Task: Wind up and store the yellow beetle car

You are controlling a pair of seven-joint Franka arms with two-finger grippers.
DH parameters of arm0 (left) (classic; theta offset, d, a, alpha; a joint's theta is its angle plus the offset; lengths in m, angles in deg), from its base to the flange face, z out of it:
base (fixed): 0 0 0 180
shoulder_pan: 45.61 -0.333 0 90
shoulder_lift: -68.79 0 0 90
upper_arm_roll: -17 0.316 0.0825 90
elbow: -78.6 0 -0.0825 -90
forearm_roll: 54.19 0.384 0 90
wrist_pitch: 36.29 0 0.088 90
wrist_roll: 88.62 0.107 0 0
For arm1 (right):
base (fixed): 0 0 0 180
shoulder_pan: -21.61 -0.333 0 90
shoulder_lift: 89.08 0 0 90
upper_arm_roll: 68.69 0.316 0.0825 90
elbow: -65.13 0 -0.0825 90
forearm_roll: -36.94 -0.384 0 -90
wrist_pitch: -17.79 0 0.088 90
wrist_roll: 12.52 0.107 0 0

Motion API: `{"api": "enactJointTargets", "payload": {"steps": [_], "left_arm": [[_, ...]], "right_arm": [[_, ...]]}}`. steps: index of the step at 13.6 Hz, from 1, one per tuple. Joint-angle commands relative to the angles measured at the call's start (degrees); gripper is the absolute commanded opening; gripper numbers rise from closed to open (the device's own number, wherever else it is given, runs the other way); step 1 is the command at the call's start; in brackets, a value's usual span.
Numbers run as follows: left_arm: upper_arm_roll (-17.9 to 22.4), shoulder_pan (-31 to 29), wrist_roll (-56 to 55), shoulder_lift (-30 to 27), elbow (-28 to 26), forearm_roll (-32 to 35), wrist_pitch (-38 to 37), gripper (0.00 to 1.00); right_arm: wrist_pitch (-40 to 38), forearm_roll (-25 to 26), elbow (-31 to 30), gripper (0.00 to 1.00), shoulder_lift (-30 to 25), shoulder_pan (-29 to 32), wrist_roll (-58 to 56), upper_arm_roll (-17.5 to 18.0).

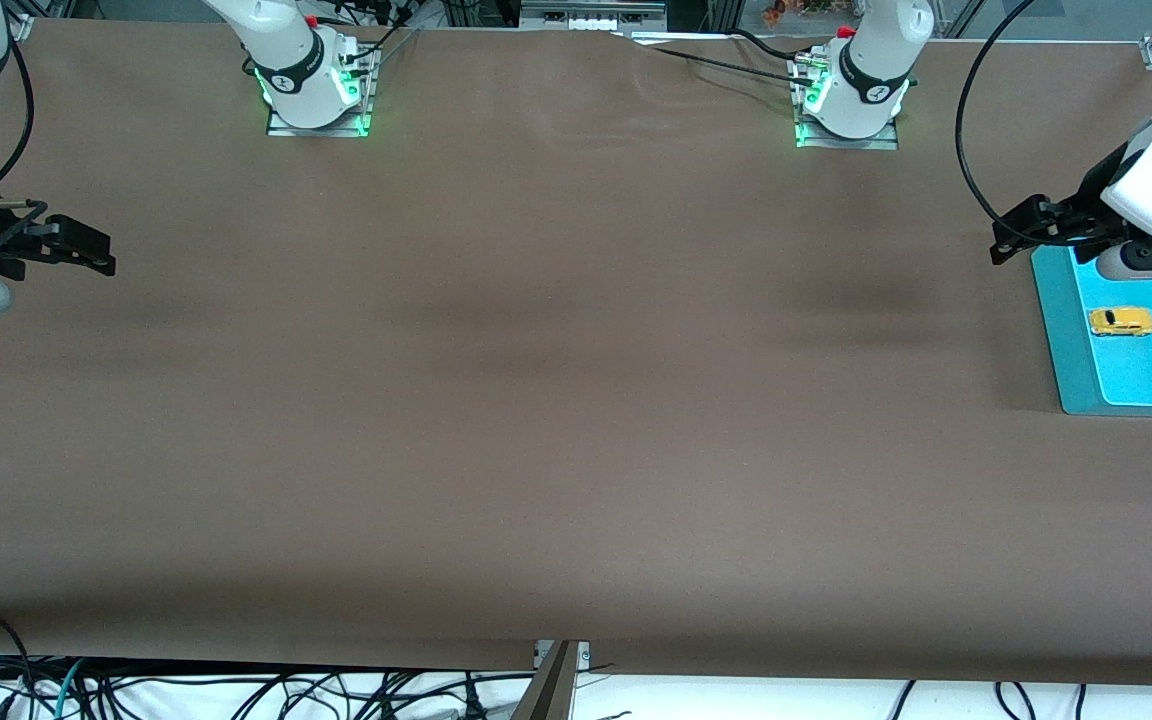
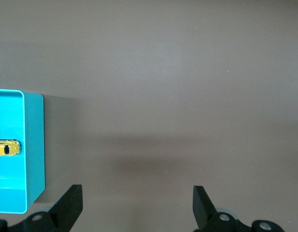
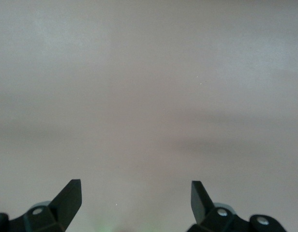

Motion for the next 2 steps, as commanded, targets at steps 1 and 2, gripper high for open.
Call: {"api": "enactJointTargets", "payload": {"steps": [1,2], "left_arm": [[0.38,0.11,1.93,1.39,2.60,-0.51,-1.79,1.00],[0.38,0.11,2.02,1.39,2.60,-0.51,-1.79,1.00]], "right_arm": [[0.24,0.12,-0.12,1.00,-0.22,0.20,-0.06,0.00],[0.24,0.12,-0.12,1.00,-0.22,0.20,0.02,0.00]]}}
